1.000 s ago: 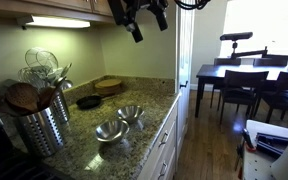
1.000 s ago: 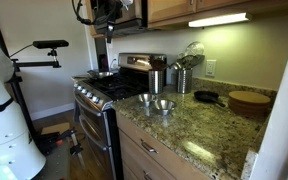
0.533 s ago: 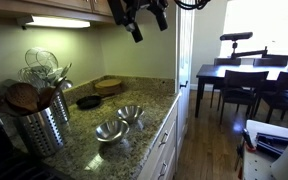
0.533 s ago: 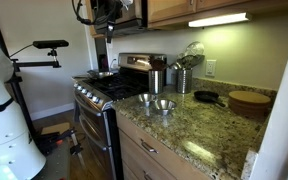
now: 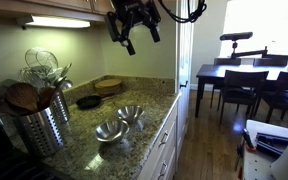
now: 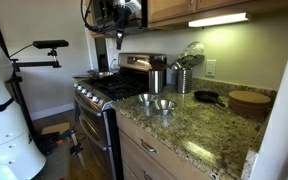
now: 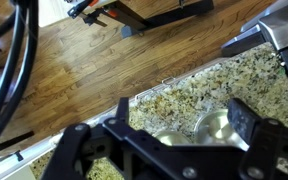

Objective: Stack the metal bowls

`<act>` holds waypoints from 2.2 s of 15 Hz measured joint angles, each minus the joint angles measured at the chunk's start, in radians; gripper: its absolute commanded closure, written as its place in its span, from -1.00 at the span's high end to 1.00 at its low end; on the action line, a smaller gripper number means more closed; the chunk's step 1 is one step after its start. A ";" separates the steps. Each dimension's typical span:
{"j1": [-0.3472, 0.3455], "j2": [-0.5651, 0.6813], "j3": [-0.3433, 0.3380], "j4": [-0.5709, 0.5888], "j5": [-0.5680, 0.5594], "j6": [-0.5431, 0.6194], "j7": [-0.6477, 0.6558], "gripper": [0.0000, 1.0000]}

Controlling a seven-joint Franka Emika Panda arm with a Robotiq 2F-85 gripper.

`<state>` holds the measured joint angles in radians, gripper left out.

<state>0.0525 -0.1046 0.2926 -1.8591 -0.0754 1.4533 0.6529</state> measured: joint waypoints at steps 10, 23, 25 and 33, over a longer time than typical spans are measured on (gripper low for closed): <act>-0.006 0.134 -0.163 -0.065 -0.050 0.175 0.100 1.00; -0.017 0.233 -0.270 -0.132 -0.071 0.285 0.097 1.00; -0.017 0.242 -0.271 -0.132 -0.069 0.336 0.048 1.00; -0.042 0.369 -0.324 -0.110 -0.040 0.527 -0.172 1.00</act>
<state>0.0107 0.2647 -0.0310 -1.9696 -0.1155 1.9807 0.4809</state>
